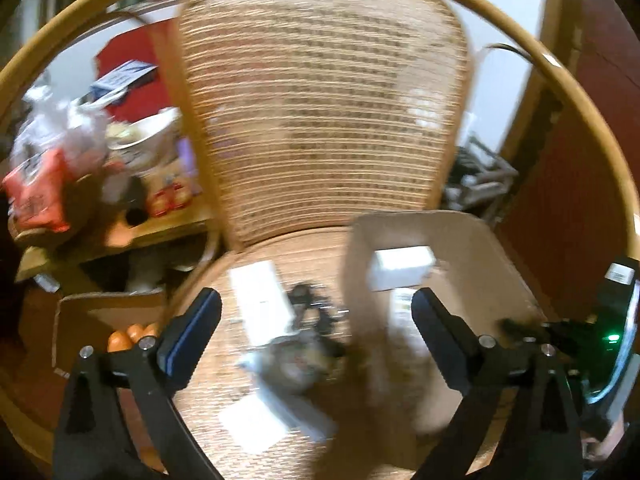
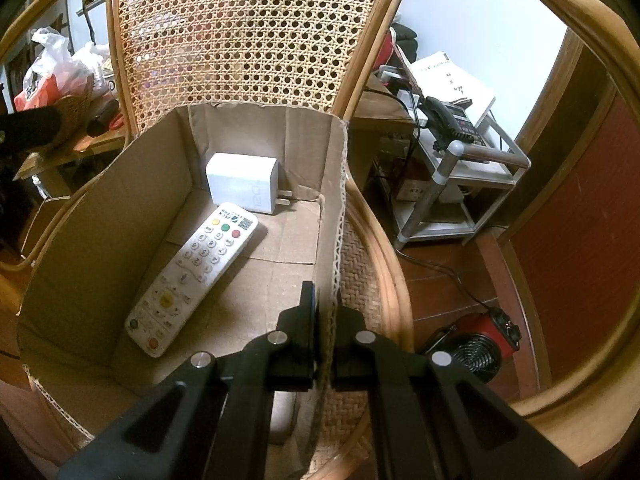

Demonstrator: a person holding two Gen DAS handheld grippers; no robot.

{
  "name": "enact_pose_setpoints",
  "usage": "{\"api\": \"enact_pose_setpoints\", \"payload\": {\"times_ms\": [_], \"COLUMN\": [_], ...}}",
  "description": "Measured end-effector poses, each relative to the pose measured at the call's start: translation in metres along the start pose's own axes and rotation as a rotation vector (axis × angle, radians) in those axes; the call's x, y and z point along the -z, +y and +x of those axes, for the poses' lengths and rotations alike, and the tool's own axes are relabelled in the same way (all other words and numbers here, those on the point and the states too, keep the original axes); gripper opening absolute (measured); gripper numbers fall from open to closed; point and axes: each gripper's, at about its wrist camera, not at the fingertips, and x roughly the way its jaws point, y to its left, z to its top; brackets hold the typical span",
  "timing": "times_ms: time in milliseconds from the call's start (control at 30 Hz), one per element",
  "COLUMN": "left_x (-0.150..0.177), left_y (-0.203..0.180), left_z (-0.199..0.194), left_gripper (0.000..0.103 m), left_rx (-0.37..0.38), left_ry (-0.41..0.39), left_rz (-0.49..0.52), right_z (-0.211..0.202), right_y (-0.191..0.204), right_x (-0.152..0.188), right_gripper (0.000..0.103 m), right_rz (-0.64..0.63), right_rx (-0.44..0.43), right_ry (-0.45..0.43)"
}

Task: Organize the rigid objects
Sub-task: 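Move the left gripper back over the remaining items on the seat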

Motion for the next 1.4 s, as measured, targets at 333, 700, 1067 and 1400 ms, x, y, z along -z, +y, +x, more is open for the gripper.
{"api": "enact_pose_setpoints", "payload": {"times_ms": [333,700,1067,1400], "left_x": [0.025,0.056,0.084,0.09], "left_y": [0.051,0.061,0.052,0.046], "left_z": [0.014,0.04,0.068,0.077], "left_gripper": [0.097,0.097,0.097,0.097], "left_rx": [-0.118,-0.09,-0.022,-0.03], "left_ry": [0.107,0.269,0.406,0.427], "left_rz": [-0.013,0.049,0.13,0.171], "right_z": [0.002,0.001,0.001,0.001], "right_y": [-0.001,-0.001,-0.002,-0.002], "right_x": [0.001,0.001,-0.001,-0.001], "right_gripper": [0.006,0.006,0.006,0.006], "right_rz": [0.002,0.001,0.002,0.002], "right_rx": [0.0,0.0,0.0,0.0], "right_ry": [0.002,0.003,0.004,0.004]}}
